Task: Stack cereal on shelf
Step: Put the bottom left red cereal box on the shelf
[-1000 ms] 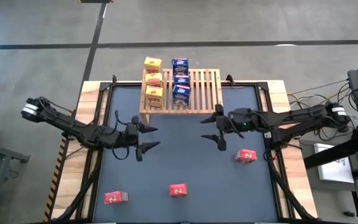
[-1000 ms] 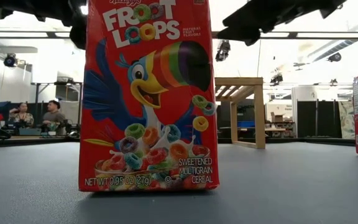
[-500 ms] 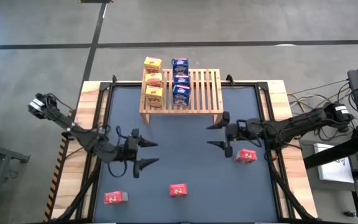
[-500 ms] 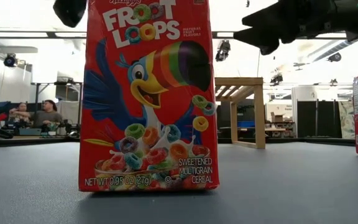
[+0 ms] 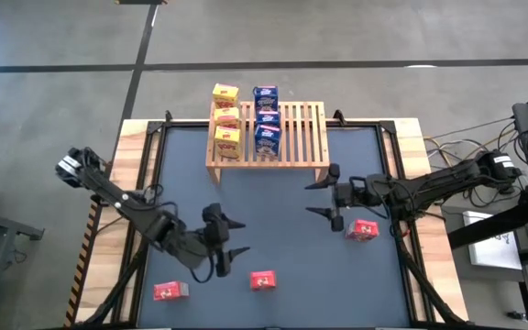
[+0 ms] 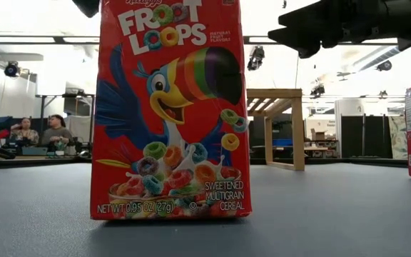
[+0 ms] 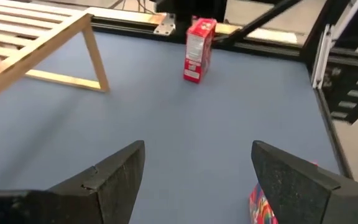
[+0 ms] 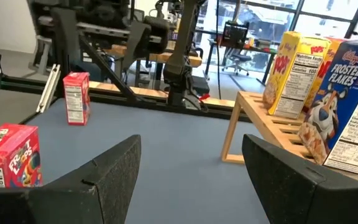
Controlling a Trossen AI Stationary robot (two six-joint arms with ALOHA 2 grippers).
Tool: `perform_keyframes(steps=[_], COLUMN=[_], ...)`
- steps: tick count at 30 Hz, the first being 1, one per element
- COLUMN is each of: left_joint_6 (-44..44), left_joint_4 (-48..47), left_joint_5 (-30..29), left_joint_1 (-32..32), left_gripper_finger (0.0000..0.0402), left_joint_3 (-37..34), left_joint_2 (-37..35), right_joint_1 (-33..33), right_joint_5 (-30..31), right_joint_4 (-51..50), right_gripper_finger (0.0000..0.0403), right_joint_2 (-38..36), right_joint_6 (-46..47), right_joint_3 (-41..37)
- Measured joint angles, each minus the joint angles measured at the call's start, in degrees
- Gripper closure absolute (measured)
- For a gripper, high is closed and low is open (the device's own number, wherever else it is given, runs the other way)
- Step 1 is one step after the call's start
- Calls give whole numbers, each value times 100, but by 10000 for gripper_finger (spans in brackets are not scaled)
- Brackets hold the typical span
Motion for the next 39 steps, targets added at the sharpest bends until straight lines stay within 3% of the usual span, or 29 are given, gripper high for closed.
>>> perform_keyframes(steps=[6, 13, 26, 39], left_joint_6=[-28, -359, -2085, -2925], left_joint_4=[-161, -482, -2085, -2863], left_joint_5=[42, 269, 1248, 2296], left_joint_1=[-1, -4, -4, -11], left_gripper_finger=[123, 123, 123, 123], left_joint_3=[378, 438, 438, 438], left_joint_2=[406, 396, -94, -252], right_joint_1=[0, 0, 0, 0], right_joint_5=[-10, -54, -54, -52], right_joint_4=[-20, -15, -12, 233], right_gripper_finger=[133, 133, 133, 133], right_joint_2=[37, 37, 37, 39], right_joint_6=[37, 58, 83, -59], right_joint_3=[0, 0, 0, 0])
